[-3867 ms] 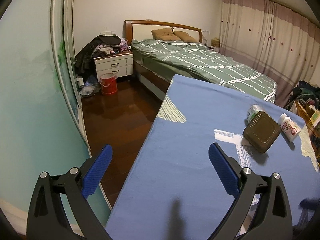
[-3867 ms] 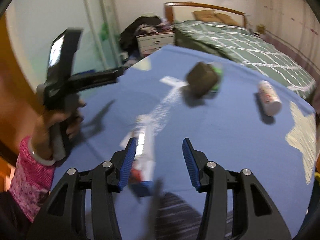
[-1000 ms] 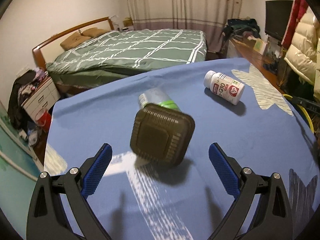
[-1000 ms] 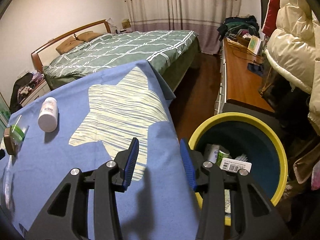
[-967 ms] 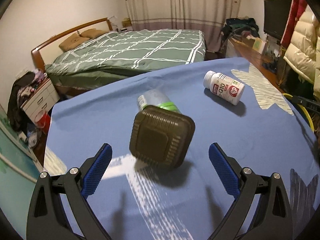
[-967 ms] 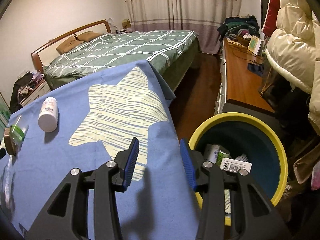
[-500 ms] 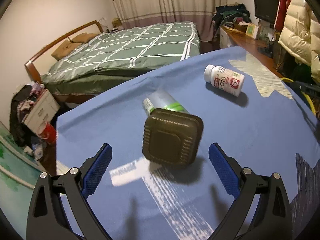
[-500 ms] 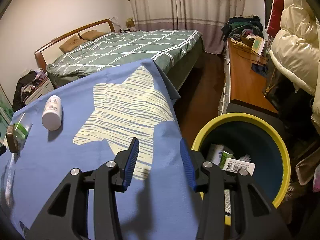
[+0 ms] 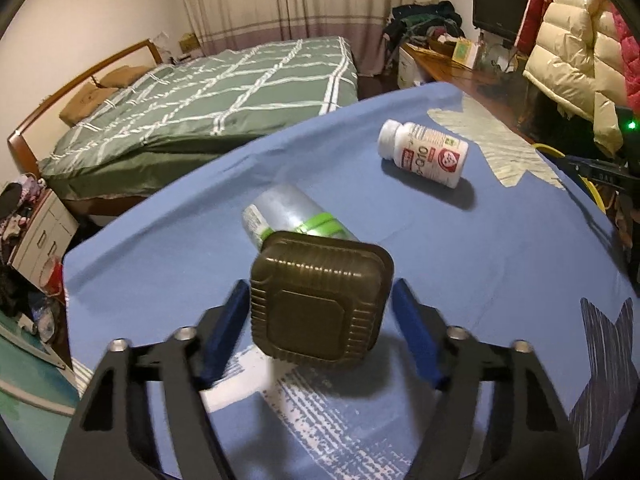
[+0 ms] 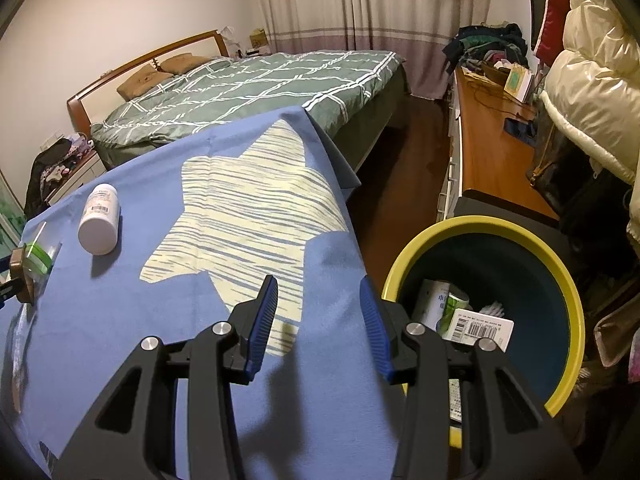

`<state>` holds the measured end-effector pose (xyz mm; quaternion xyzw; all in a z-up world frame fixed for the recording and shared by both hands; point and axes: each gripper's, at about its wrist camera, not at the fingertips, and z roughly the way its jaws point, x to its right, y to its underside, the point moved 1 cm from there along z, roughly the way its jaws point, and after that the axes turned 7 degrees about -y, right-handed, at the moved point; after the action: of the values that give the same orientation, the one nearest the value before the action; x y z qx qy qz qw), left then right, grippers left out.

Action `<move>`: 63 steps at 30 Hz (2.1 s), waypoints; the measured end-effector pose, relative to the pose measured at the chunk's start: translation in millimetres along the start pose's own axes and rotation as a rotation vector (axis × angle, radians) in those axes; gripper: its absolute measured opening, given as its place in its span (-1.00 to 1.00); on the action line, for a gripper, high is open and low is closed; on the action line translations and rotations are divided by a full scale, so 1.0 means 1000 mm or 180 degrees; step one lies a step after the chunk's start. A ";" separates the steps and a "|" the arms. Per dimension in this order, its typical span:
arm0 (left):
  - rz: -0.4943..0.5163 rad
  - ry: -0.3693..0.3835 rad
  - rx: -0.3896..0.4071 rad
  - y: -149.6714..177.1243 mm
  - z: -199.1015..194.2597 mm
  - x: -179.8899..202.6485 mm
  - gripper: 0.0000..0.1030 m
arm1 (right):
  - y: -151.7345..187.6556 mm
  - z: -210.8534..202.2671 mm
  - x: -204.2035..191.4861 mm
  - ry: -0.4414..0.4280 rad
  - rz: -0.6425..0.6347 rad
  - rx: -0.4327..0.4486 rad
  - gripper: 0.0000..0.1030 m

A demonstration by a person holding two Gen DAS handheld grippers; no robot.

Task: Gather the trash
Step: 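Carry the brown container over the yellow bin and open the left gripper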

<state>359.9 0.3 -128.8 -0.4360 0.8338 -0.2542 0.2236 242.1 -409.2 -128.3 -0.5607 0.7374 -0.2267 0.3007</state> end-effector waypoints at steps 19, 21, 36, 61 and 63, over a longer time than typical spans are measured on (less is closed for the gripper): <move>0.0072 -0.0036 0.0166 -0.013 -0.066 0.078 0.28 | -0.002 -0.009 0.019 0.0066 0.0174 0.0065 -0.20; 0.0101 0.0044 0.0194 -0.021 -0.070 0.092 0.28 | -0.002 -0.014 0.025 0.0081 0.0201 0.0063 -0.20; 0.0864 0.0753 0.0269 -0.123 -0.033 0.291 0.29 | 0.023 -0.055 0.103 0.0324 0.0467 0.0168 -0.17; 0.0742 0.0912 0.0213 -0.165 0.013 0.400 0.70 | 0.063 -0.101 0.181 0.0656 0.0831 0.0290 -0.09; 0.0559 0.0898 0.0329 -0.155 -0.006 0.371 0.75 | 0.062 -0.100 0.176 0.0613 0.0805 0.0293 -0.09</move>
<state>258.5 -386.2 -84.6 -0.3094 0.8776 -0.3350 0.1479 96.0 -562.8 -132.1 -0.4247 0.8164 -0.2733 0.2801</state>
